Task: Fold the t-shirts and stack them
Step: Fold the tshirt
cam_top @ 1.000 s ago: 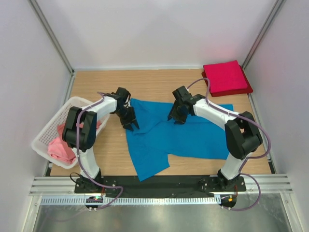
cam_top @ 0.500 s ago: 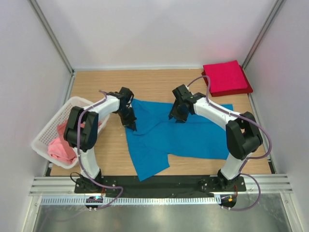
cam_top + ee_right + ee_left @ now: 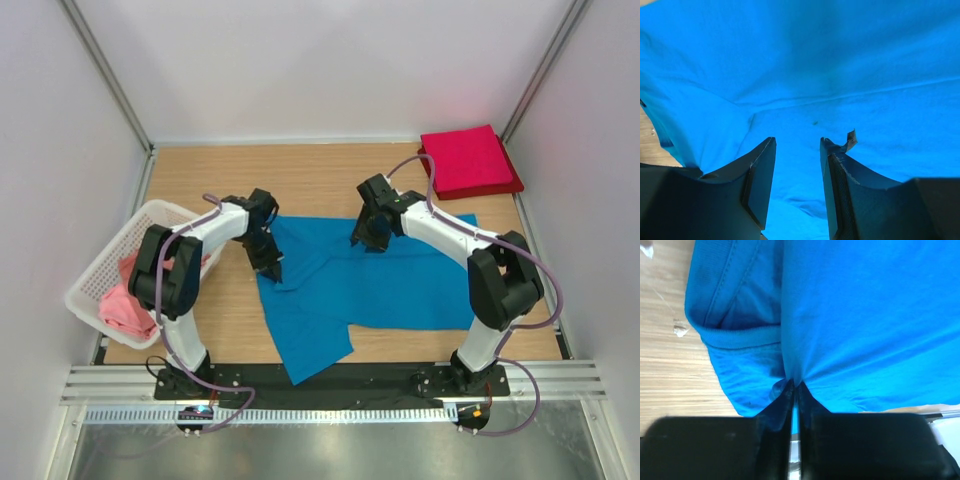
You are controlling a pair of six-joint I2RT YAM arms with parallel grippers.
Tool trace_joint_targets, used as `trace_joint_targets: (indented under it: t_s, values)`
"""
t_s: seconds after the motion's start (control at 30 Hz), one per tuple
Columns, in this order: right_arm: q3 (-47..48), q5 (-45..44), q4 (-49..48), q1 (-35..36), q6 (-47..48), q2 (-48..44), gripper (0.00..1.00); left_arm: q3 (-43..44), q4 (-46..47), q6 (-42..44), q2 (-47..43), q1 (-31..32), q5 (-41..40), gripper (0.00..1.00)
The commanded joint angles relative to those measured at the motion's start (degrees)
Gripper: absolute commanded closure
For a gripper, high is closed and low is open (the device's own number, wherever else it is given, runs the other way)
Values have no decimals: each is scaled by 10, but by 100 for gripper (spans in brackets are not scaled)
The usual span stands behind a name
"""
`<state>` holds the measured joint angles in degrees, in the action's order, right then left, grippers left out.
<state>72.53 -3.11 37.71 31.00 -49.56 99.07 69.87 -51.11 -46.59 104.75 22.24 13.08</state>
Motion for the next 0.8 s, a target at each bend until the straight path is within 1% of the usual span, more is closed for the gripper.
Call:
trace_joint_targets:
  t_s: [0.0,0.07,0.1,0.13,0.17,0.2,0.23,0.27,0.33,0.37,0.43,0.47,0.53,0.6,0.67,0.7,0.77]
  values:
    - [10,-9,-28,-13,13,16,52,-8,7,-31,-36,4,12,88]
    - [19,-2,-40,-21,13,30,52,3,3,-37,-36,9,15,73]
    - [37,-1,-38,-24,17,46,52,8,1,-37,-36,10,16,60]
    - [61,1,-28,-32,24,60,52,43,-20,-21,-34,9,6,53]
    - [82,0,-26,-34,28,69,52,61,-32,-11,-32,8,-6,48]
    - [93,-2,-21,-39,38,82,52,86,-51,1,-19,5,-38,47]
    - [102,-4,-22,-42,42,90,52,109,-59,25,-10,-3,-52,47]
    - [117,-6,-21,-48,45,97,52,160,-69,32,2,-10,-67,49]
    - [129,-2,-29,-66,47,121,53,212,-93,51,47,-30,-99,50]
    - [143,1,-30,-74,46,131,53,264,-100,57,64,-34,-113,51]
    - [164,5,-19,-92,46,162,53,313,-117,68,109,-42,-127,51]
    - [194,2,-7,-97,46,176,54,350,-123,76,122,-47,-156,50]
    - [225,-6,28,-105,46,209,55,379,-133,82,156,-54,-165,50]
    - [264,-22,55,-112,52,228,55,397,-128,84,171,-65,-154,50]
    - [283,-26,59,-118,60,248,54,394,-103,94,179,-69,-134,50]
    - [285,-26,56,-120,62,254,55,391,-83,100,179,-69,-106,50]
    - [288,-23,57,-125,64,268,54,390,-71,101,188,-69,-90,51]
